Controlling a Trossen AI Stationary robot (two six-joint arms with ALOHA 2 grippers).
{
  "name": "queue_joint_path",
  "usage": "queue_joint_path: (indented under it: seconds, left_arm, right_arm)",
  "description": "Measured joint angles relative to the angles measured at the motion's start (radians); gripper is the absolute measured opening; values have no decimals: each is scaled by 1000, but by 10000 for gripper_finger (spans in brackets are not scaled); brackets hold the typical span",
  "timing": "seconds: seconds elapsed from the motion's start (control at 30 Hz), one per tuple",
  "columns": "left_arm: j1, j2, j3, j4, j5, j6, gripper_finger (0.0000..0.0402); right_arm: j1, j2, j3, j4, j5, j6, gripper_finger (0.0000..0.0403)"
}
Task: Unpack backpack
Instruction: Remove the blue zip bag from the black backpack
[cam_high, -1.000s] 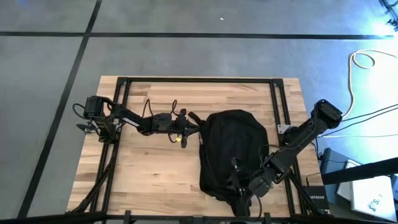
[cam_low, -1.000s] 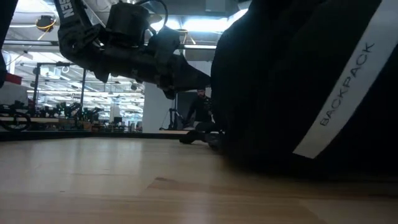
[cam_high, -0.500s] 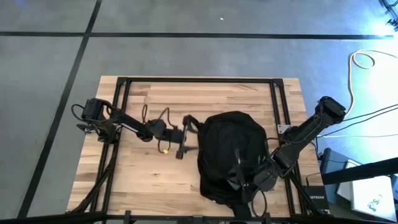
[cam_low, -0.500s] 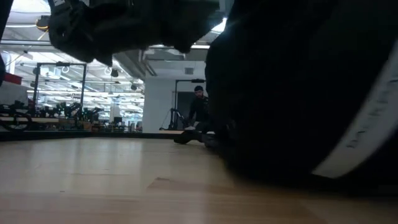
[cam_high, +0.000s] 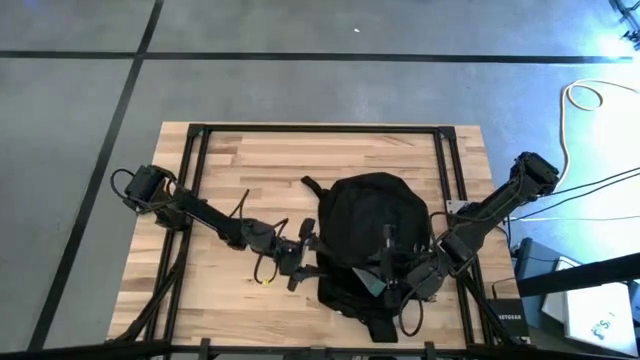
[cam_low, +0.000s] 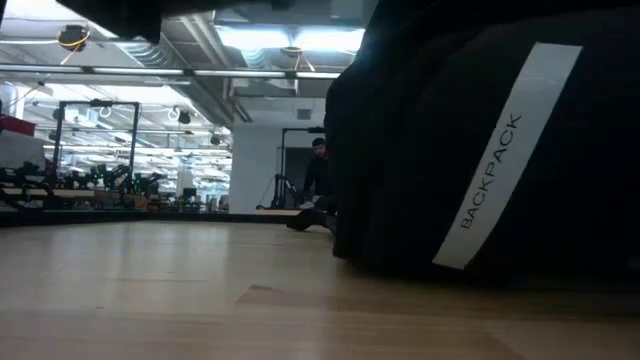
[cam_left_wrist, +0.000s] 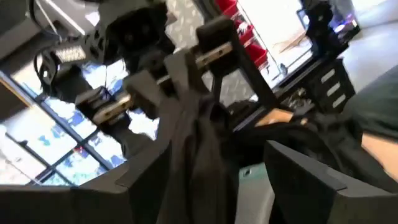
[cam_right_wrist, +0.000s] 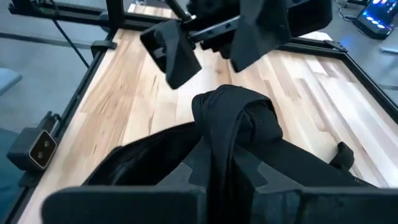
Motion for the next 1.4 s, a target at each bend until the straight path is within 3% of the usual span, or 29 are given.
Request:
queue_joint_path:
  seconds: [0.13,0.5,0.73,0.87,0.97,1.1,1.13,1.27,1.4]
  left_arm:
    - [10,0,10,-24,-112,-7,239]
    - [27,19,11,-12,-85,-32,239]
    - [49,64,50,-15,-79,-78,239]
    - [46,73,78,-30,-168,-94,232]
    - [39,61,77,-44,-250,-73,176]
    - [41,53,78,-47,-246,-45,41]
    - [42,53,78,-49,-234,-50,22]
    - [53,53,77,-69,-202,-159,11]
    - [60,53,77,-125,-208,-217,2]
  right_arm:
    - [2,0,0,5,-2,-12,10]
    - [-40,-4,19,5,-38,-18,10]
    - [-109,-4,20,34,-157,-34,10]
    - [-137,-4,20,77,-190,-115,10]
    - [-151,-5,21,81,-181,-136,10]
    - [-135,-5,21,117,-155,-236,19]
    - [-128,-6,21,112,-145,-252,27]
    - [-98,-17,22,32,-55,-202,84]
    - [-41,-23,22,27,-37,-170,162]
